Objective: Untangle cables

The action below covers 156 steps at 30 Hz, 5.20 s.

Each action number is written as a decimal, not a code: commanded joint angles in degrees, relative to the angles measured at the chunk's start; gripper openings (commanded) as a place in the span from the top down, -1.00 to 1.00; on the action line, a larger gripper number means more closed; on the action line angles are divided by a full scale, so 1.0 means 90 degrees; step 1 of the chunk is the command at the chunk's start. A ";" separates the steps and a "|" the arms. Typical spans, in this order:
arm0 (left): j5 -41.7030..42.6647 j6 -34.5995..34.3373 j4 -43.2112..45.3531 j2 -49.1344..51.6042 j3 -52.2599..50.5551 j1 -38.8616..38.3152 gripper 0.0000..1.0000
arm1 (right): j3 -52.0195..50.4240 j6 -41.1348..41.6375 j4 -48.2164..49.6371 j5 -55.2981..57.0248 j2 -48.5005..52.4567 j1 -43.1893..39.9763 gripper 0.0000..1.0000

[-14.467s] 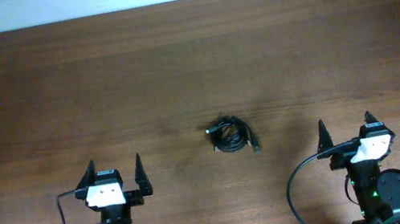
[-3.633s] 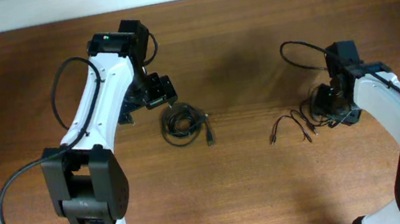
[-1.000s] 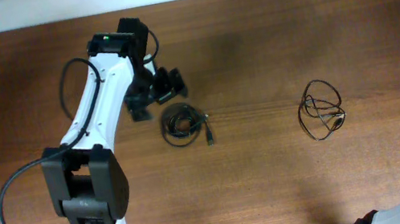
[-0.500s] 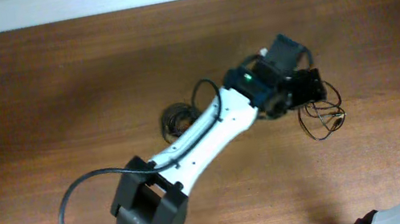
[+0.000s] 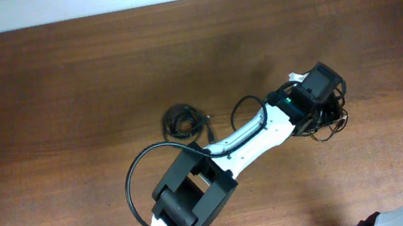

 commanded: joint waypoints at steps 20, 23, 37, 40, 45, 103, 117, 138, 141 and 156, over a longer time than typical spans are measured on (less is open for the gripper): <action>-0.0206 0.3689 -0.5178 -0.0627 0.8427 0.2035 1.00 | 0.0083 -0.0041 0.0015 0.0080 -0.0015 0.0007 -0.97; -0.0865 0.3410 -0.5085 -0.0690 0.8427 0.2266 1.00 | 0.0083 -0.0041 0.0017 0.0080 -0.0015 0.0007 -0.97; -0.4090 0.3337 -0.4801 -0.0692 0.8240 0.4915 1.00 | 0.0083 -0.0041 0.0015 0.0080 -0.0015 0.0007 -0.97; -0.3130 0.4257 -0.4206 -0.0546 0.7810 0.5357 1.00 | 0.0083 -0.0041 0.0017 0.0080 -0.0015 0.0007 -0.97; -0.1528 0.4748 -0.2353 -0.0466 0.6244 0.6370 1.00 | 0.0083 -0.0041 0.0017 0.0080 -0.0015 0.0007 -0.97; -0.2669 0.7169 -0.1440 0.2220 0.3232 0.9034 -0.94 | 0.0083 -0.0041 0.0017 0.0080 -0.0012 0.0007 -0.97; -0.0957 0.4823 -0.1583 0.1450 0.3711 0.8578 -0.98 | 0.0083 -0.0041 0.0017 0.0080 -0.0012 0.0007 -0.97; -0.0726 0.8422 -0.1214 0.2098 0.3126 0.8488 -0.77 | 0.0083 -0.0041 0.0017 0.0080 -0.0015 0.0007 -0.97; -0.1032 0.7490 -0.1251 0.2385 0.3126 0.8522 -0.76 | 0.0083 -0.0041 0.0017 0.0080 -0.0012 0.0007 -0.97; -0.1528 0.6992 -0.1535 0.2450 0.3126 0.9445 1.00 | 0.0083 -0.0041 0.0017 0.0080 -0.0012 0.0007 -0.97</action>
